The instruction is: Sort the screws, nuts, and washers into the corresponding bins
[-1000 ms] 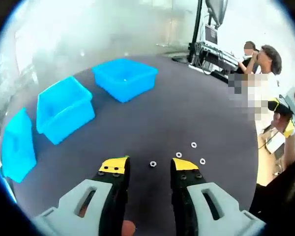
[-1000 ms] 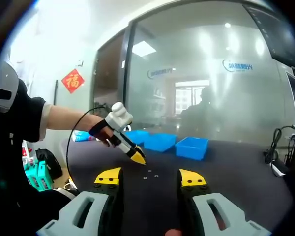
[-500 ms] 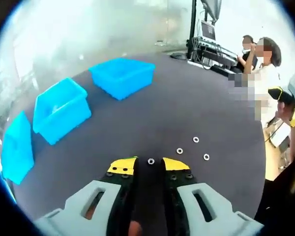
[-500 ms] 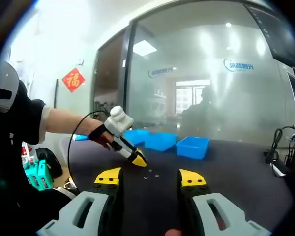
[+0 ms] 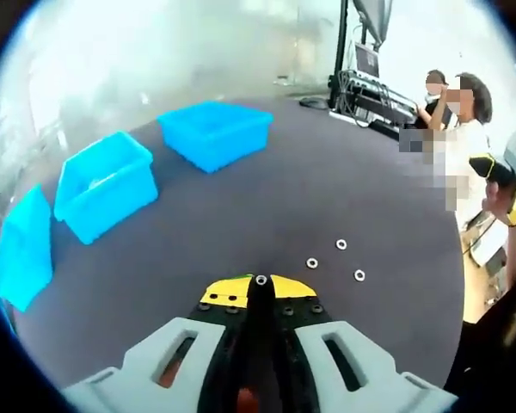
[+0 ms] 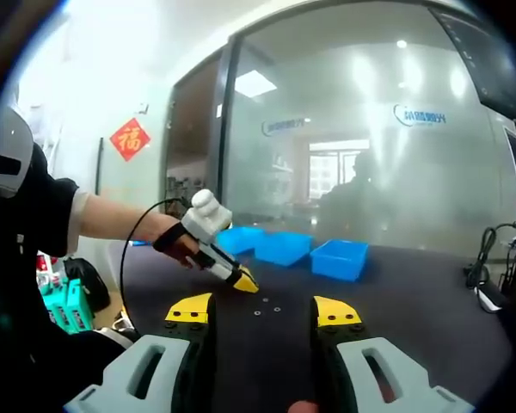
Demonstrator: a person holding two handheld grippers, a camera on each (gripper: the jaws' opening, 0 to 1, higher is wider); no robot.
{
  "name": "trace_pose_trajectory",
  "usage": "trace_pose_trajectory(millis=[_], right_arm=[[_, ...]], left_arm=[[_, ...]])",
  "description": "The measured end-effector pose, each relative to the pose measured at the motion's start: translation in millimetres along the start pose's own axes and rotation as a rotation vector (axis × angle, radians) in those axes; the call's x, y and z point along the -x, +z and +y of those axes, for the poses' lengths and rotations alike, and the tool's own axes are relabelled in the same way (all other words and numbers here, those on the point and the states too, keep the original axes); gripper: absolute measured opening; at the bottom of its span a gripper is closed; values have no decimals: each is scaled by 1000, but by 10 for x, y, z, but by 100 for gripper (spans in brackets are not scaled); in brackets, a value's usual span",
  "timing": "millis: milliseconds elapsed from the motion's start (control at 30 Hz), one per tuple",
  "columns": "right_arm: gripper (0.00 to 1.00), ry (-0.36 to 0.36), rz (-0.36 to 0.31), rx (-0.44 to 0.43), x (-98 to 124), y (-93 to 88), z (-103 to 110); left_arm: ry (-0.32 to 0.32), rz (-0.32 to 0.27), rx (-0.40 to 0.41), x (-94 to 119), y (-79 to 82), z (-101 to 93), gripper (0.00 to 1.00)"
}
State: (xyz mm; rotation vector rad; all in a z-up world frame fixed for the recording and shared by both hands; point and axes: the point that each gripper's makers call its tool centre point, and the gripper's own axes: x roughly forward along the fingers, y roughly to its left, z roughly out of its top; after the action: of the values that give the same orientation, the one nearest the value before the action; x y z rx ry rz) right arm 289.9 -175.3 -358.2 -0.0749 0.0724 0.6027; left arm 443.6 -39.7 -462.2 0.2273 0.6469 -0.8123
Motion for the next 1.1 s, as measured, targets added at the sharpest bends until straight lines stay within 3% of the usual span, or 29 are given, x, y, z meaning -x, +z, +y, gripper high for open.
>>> trace_pose_trajectory(millis=[267,500,667,800,900,967,1000,1100], right_arm=[[40,-2,-1,4,-7,17,7],[39,-5,-8,11,-50,81,20],[39,2,-11,20,-92,125,74],[39,11,-15,25,-106,148,117],[39,17,-16,29,-110,159,139],[39,18,-18,29,-110,171,144],[39,19,-19,30,-110,177,145],[39,21,-26,32,-118,211,155]], left_arm=[[11,-120,81,154,110,20,5],[73,-342,64,554,408,46,5],[148,-438,50,836,509,175,5],[220,-473,70,1047,532,465,5],[271,-535,172,1233,597,781,4],[325,-561,196,1371,632,1056,4],[380,-572,207,1465,651,1260,4],[474,-587,195,1616,698,1643,4]])
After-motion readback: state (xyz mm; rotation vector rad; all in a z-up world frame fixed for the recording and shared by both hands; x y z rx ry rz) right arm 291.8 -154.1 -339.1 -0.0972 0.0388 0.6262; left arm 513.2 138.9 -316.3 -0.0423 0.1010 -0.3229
